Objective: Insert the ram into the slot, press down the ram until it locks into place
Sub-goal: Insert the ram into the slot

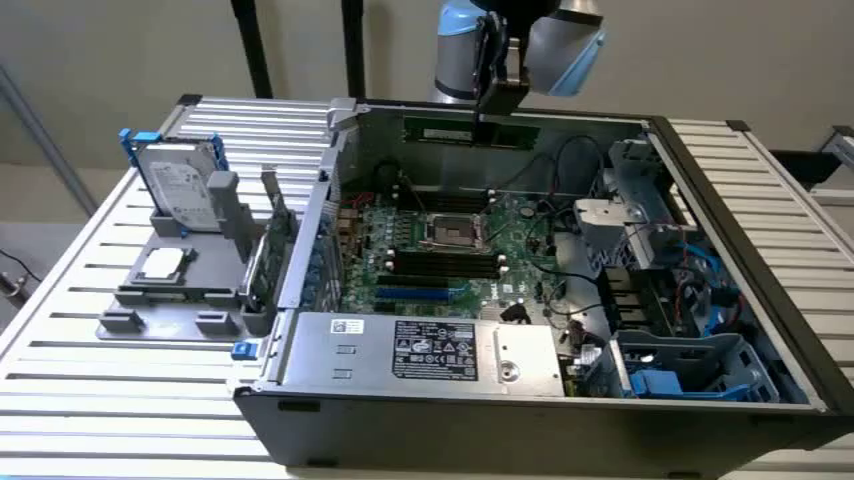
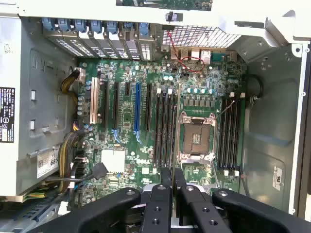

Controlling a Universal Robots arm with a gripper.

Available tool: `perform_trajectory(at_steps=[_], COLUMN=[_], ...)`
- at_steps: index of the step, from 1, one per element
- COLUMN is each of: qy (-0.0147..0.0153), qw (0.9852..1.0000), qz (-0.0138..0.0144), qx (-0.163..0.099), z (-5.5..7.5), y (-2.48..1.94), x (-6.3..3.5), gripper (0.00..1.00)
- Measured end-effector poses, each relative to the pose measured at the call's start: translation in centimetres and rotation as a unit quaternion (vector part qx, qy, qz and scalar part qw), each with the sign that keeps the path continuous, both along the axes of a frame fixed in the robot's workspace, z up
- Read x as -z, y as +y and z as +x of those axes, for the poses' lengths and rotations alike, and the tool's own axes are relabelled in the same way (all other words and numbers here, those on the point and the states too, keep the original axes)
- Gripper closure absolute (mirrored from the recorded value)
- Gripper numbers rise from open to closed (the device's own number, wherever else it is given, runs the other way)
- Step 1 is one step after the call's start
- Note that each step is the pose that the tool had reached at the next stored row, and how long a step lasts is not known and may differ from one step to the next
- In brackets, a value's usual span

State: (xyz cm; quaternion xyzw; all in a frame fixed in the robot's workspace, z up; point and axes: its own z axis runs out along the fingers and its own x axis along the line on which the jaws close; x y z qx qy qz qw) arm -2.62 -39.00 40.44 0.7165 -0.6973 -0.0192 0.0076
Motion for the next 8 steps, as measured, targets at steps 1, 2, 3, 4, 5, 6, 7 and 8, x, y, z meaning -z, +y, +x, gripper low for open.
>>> perform_trajectory(at_steps=[1,2,3,4,5,6,7,8], qy=[0.0000,0.0000,0.0000,0.0000,0.0000,0.0000,0.0000,0.0000], qw=[1.0000,1.0000,1.0000,1.0000,1.0000,1.0000,1.0000,1.0000], qz=[0.0000,0.0000,0.0000,0.0000,0.0000,0.0000,0.0000,0.0000], qx=[0.000,0.000,0.000,0.000,0.000,0.000,0.000,0.000], z=[0.00,0.00,0.00,0.00,0.00,0.00,0.00,0.00], y=[0.00,0.00,0.00,0.00,0.00,0.00,0.00,0.00], x=[0.00,0.00,0.00,0.00,0.00,0.00,0.00,0.00], gripper=[0.86,0.86,0.86,0.86,0.86,0.86,0.86,0.86])
